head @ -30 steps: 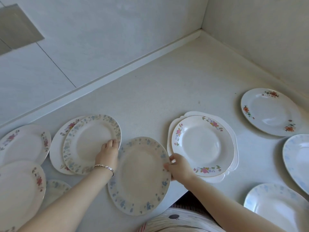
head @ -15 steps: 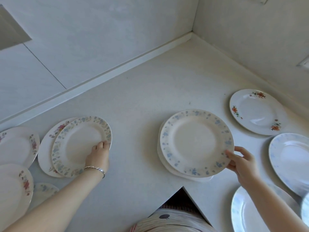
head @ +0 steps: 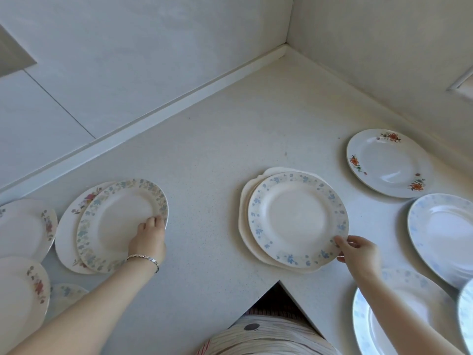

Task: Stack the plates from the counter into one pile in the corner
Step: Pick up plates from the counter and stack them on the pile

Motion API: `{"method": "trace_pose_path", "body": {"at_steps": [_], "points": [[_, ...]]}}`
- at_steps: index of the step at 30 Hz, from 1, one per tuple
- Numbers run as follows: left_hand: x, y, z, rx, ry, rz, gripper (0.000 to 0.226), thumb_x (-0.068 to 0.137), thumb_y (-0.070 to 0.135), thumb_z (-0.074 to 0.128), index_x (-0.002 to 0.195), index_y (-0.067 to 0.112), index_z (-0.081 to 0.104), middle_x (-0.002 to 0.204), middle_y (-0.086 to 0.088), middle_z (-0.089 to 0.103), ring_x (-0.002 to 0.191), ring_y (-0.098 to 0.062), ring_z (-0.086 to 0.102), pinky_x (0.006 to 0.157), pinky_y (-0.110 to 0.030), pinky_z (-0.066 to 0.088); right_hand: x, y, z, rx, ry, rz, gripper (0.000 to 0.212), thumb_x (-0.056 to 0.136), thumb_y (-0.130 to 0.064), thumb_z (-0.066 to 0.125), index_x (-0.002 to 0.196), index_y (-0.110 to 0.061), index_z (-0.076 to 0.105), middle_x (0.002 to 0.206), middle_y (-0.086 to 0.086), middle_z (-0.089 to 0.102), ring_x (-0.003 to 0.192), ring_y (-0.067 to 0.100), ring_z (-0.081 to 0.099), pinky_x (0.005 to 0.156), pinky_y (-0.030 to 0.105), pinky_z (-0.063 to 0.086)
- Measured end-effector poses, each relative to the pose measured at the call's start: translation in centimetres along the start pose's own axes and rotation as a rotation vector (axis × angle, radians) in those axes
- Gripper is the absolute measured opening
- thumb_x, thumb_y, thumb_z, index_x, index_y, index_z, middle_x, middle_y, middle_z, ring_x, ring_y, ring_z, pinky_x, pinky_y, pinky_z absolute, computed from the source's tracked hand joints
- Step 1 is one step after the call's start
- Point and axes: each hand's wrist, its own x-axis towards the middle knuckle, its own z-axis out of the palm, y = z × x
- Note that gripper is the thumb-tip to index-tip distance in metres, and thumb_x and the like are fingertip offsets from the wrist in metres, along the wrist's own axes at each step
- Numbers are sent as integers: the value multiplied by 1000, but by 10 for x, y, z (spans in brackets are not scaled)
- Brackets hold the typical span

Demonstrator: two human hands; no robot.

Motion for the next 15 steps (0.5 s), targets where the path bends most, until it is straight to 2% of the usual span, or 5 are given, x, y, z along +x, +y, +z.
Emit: {"method": "trace_pose_path", "body": {"at_steps": [4,6,9,11,15], "points": [[-2,0,1,-1,8,6,56,87,2,44,140,10,28,139,-6,38,124,-24,40,80,-32,49,-1,-2,6,-220,22,-46,25,85,-24,63,72,-3,66,58,4,62,63,28,64,60,32,47],[-2,1,1,-8,12,11,56,87,2,44,140,9,27,139,-6,38,125,-24,40,82,-33,49,-2,-6,8,-353,26,-70,27,84,-28,63,76,-3,67,64,7,62,60,25,57,54,30,40],[-3,1,0,-8,29,7,56,87,1,44,141,8,27,139,-7,38,125,-25,39,81,-34,49,1,-16,18,-422,27,-72,44,83,-30,61,115,0,58,113,17,56,90,34,59,77,36,47],[-6,-1,3,2,59,-2,58,85,0,49,140,4,31,136,-11,43,122,-28,44,77,-36,51,2,-24,27,-413,6,-20,53,84,-29,59,125,3,48,127,20,44,107,38,53,92,42,46],[-8,-11,5,32,190,132,60,40,-18,78,99,-14,66,85,-25,70,66,-38,66,36,-34,51,-16,-41,42,-455,108,-7,57,82,-23,56,131,0,39,140,19,31,129,37,26,106,44,27]]}}
